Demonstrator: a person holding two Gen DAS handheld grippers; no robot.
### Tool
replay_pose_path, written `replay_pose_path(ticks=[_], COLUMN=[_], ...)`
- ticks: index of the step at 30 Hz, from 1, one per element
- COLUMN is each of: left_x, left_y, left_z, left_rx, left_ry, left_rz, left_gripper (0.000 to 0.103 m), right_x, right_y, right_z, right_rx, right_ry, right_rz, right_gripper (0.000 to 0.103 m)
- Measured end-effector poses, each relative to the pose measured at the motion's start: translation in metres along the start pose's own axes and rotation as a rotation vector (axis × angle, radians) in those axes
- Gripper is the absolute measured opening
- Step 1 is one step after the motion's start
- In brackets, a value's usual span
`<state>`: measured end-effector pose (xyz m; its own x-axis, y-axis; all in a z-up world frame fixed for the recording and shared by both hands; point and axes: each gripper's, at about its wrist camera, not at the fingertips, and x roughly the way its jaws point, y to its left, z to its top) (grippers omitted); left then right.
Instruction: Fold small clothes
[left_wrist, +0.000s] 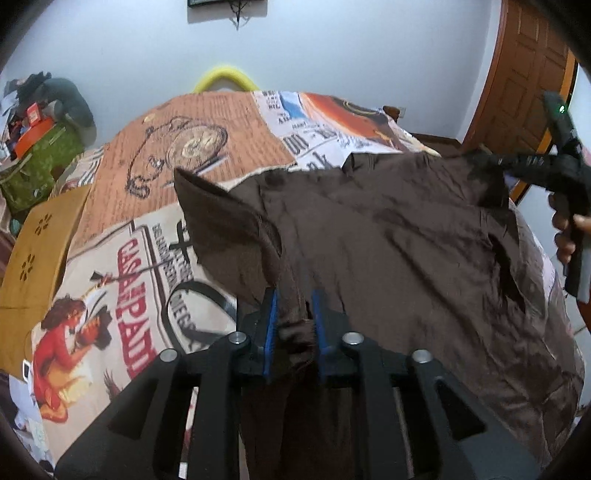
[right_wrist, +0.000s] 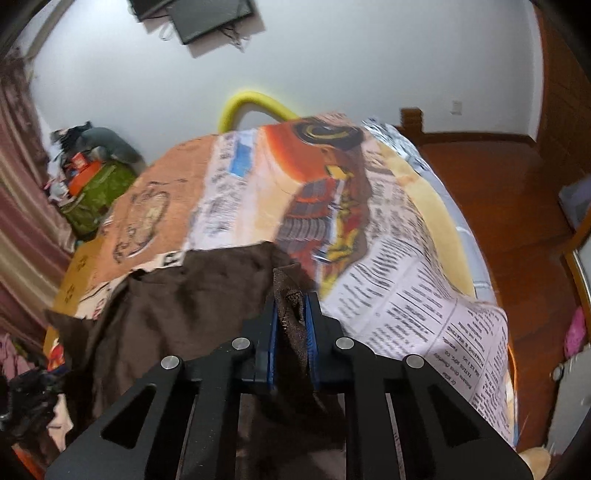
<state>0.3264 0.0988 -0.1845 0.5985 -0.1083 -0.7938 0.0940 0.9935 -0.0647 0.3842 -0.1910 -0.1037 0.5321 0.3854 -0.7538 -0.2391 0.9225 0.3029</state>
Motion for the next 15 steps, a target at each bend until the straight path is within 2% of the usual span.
replay_pose_path(ticks=[1,3,4,9,15], left_x=[-0.003,-0.011,-0.017,-0.039,-0.058], left_y=[0.003,0.010,0.015,0.045,0.092], left_z=[-0.003,-0.009,-0.013,-0.026,-0.042], left_rx=[-0.013,-0.040,-0.054,-0.121,-0.214], left_ry=[0.005,-0.003,-0.013,-0.030,-0.040], left_rz=[-0.011,-0.028,-0.027,0.034,0.131], left_gripper=[0.040,0.053,0.056,0.059,0.059], right_x=[-0.002,-0.004,-0.005,-0.001,0.030], right_y=[0.005,0.014,0.020,0.051,0.093], right_z=[0.001,0.004,0.005,0.005,-0.005], right_rx=[-0.006,-0.014,-0.019,-0.045,-0.074], right_ry=[0.001,0.002,0.002,0.017,0.080], right_rz=[0.017,0.042,0.060,0.137,0.197], right_gripper=[0.012,0.012,0.012,0.011,0.011])
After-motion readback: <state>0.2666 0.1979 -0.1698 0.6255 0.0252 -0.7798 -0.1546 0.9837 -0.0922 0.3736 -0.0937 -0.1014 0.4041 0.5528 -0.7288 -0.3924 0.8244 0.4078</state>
